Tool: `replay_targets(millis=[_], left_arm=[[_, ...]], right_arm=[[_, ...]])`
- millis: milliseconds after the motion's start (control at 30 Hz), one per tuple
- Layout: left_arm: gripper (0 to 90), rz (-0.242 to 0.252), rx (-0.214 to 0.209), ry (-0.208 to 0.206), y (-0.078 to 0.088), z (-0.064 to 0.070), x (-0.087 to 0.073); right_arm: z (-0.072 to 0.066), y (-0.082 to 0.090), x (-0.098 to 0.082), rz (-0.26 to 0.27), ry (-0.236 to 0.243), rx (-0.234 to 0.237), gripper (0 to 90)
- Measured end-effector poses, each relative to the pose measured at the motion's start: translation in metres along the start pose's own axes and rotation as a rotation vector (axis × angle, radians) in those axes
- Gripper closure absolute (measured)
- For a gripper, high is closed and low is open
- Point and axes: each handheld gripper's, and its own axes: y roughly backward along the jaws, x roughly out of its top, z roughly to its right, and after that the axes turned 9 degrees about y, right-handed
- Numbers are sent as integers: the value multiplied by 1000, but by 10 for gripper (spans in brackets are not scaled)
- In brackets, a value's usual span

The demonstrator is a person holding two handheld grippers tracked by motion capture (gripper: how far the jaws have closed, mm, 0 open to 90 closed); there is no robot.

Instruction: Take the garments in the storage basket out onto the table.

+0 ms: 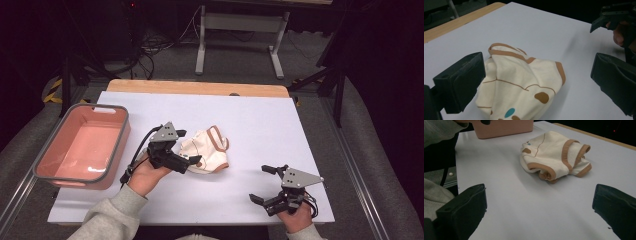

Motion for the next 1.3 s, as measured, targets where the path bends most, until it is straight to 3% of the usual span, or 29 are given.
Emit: replay_targets(millis=[367, 600, 967, 1300], left_arm=[[6, -23, 17, 16, 37, -10, -18], [4, -5, 22, 40, 58, -16, -36], [4, 39, -26, 80, 72, -23, -65], [6, 84, -17, 103, 77, -23, -89]], right_arm=[[0, 0, 1, 0, 1, -1, 4], [0, 0, 1, 0, 0, 0, 3], [1, 2, 0, 7, -5, 5, 3], [2, 2, 0, 6, -6, 5, 3]])
